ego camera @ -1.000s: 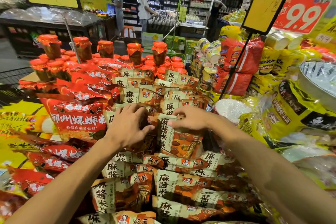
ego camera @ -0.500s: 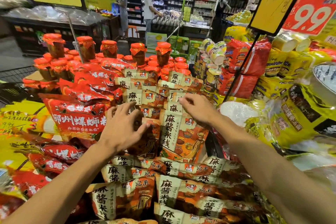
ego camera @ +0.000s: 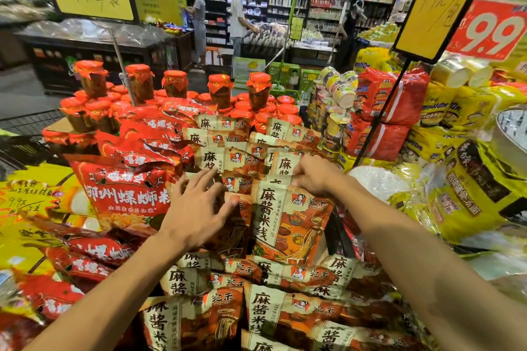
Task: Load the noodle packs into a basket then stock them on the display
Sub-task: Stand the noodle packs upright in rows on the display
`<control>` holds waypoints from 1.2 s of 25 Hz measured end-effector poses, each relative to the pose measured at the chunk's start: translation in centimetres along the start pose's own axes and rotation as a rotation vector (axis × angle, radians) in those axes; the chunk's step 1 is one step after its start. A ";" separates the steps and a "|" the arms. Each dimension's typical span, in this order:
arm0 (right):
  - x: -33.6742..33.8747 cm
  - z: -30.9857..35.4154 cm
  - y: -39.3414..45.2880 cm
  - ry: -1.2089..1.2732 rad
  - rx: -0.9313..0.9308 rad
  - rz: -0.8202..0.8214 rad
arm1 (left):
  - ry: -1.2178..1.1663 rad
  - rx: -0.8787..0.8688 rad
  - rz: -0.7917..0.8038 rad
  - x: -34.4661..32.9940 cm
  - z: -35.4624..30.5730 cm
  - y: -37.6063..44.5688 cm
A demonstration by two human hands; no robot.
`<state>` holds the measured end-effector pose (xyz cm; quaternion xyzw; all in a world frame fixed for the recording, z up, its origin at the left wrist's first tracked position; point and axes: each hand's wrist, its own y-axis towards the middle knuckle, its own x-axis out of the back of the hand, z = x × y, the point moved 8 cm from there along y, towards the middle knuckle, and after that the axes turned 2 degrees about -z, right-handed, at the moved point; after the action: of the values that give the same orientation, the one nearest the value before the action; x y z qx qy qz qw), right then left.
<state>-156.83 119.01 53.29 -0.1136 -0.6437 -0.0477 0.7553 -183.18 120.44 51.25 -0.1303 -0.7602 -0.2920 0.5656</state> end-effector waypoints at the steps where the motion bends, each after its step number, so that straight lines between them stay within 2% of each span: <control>1: 0.2 0.1 -0.3 0.019 0.008 -0.032 | 0.004 0.001 0.000 0.0 0.0 0.0; 6: 1.3 -0.2 -1.4 0.078 -0.035 -0.189 | 0.010 0.014 -0.015 -0.3 -0.2 -0.1; 11: 0.0 -1.1 -1.7 0.181 -0.045 -0.084 | 0.011 0.013 -0.015 -0.6 -0.2 -0.2; 17: -0.4 -0.5 -1.6 0.295 -0.047 -0.092 | 0.017 0.015 0.008 -0.3 -0.2 -0.3; 26: 0.0 0.4 -2.5 0.136 -0.002 -0.186 | 0.029 0.021 0.011 0.7 -1.0 0.0; 30: 0.8 1.7 -4.7 0.096 -0.001 -0.281 | 0.034 0.027 0.043 1.2 -1.1 0.0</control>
<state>-159.30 114.94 54.88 -0.0204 -0.6162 -0.1585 0.7712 -182.70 119.60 52.58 -0.1343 -0.7513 -0.2717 0.5863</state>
